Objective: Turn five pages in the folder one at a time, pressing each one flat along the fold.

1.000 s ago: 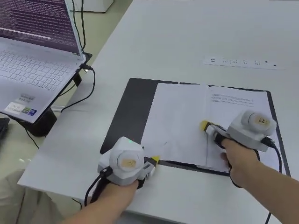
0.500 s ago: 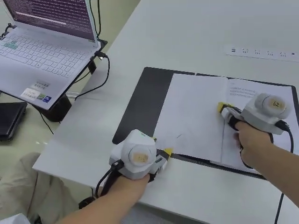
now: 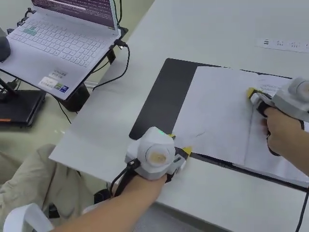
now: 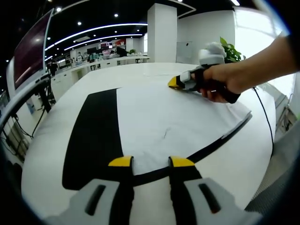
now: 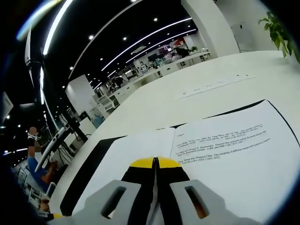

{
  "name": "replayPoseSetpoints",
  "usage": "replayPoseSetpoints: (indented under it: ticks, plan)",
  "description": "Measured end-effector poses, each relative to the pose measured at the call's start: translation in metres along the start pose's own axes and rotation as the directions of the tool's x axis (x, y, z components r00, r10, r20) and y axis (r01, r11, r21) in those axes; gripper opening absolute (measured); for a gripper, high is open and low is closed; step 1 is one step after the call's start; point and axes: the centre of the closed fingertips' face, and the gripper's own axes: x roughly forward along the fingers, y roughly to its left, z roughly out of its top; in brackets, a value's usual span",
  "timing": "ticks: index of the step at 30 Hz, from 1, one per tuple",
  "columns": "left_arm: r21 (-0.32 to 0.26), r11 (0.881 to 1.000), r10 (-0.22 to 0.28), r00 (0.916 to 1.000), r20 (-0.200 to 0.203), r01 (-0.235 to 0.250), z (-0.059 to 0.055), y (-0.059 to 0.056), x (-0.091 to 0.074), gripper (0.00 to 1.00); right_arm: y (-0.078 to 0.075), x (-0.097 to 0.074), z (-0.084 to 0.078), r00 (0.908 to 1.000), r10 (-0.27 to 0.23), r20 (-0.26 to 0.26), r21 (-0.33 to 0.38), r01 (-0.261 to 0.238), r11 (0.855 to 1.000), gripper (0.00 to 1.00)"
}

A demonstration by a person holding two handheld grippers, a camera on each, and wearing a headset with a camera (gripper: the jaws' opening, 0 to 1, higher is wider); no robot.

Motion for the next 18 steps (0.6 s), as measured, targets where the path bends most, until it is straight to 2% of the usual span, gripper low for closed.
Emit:
replayPoseSetpoints:
  ticks: [2,5,7,12,18]
  plan:
    - [-0.003,1.0,0.0,1.0,0.0,0.0,0.0,0.0,0.0,0.28,-0.002,0.005,0.004,1.0,-0.003,0.003,-0.003,0.003,1.0,0.0]
    - [-0.003,1.0,0.0,1.0,0.0,0.0,0.001,0.0,0.001,0.28,-0.016,0.022,0.013,0.9999,-0.009,0.008,-0.007,0.009,1.0,0.0]
    - [-0.003,1.0,0.0,1.0,0.001,0.0,0.001,0.0,0.001,0.28,-0.018,0.024,0.017,0.9998,-0.014,0.01,-0.013,0.014,1.0,0.0]
    - [-0.002,1.0,0.0,1.0,0.002,0.0,0.001,-0.001,0.001,0.28,-0.033,0.051,0.027,0.9998,-0.02,0.005,-0.025,0.02,0.999,0.0]
    - [-0.002,1.0,0.0,1.0,0.002,0.0,0.001,0.0,0.002,0.28,-0.045,0.07,0.03,0.9996,-0.028,0.006,-0.031,0.029,0.999,0.0]
